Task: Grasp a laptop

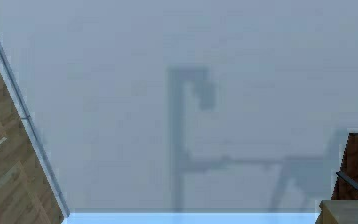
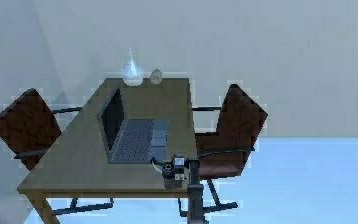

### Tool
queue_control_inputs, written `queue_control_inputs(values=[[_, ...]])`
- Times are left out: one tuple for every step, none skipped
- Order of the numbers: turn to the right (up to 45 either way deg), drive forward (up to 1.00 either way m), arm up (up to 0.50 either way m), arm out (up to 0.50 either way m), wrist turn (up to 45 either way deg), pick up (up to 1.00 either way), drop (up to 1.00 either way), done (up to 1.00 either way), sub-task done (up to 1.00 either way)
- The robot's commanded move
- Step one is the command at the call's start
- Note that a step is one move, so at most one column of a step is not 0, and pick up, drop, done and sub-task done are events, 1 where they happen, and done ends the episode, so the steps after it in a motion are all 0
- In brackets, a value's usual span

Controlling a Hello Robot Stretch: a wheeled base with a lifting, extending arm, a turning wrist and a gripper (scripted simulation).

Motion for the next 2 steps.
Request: queue_control_inputs(values=[[0.0,0.0,0.1,0.0,0.0,0.0,0.0,0.0,0.0],[0.0,0.0,0.0,0.0,0.0,0.0,0.0,1.0,0.0]])
